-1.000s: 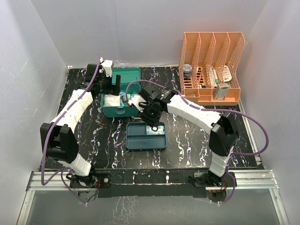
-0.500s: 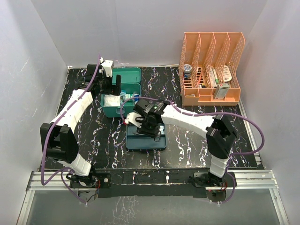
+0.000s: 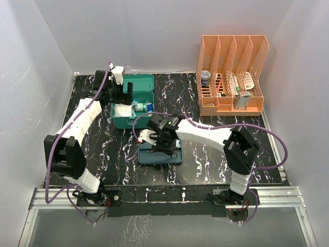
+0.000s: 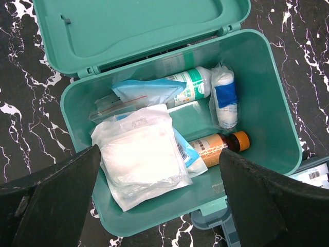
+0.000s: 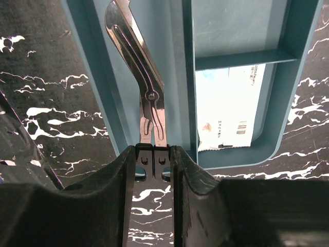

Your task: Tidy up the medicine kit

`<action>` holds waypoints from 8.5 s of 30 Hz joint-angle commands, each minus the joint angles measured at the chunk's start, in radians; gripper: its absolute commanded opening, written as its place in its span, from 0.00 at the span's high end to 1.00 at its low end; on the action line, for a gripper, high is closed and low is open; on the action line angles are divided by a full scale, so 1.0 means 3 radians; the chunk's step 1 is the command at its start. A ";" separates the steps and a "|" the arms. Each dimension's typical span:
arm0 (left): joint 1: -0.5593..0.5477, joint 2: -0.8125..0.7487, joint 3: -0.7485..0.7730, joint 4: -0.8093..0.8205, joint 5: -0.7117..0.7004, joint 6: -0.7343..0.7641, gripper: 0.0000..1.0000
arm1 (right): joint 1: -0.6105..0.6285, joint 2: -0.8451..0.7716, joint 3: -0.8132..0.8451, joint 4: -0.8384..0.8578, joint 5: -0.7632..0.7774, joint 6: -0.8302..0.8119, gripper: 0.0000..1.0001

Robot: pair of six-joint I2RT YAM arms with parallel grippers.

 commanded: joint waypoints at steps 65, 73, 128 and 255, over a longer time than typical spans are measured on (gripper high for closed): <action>0.0126 -0.0064 -0.0080 0.0034 0.0161 -0.0048 0.01 | -0.0577 -0.1087 0.0014 0.1342 0.1971 0.1370 0.38; 0.0126 -0.0034 -0.0019 0.0029 0.0149 -0.0037 0.01 | -0.2317 -0.1345 -0.0180 0.0562 0.1828 0.2601 0.06; 0.0126 -0.0117 0.0031 -0.0084 0.0118 0.0063 0.01 | -0.3739 -0.0501 -0.1348 0.1149 0.0669 0.2283 0.69; 0.0101 -0.0383 0.0029 -0.0473 0.0664 0.0698 0.01 | -0.0068 -0.0295 0.0800 0.1379 0.1339 0.0886 0.28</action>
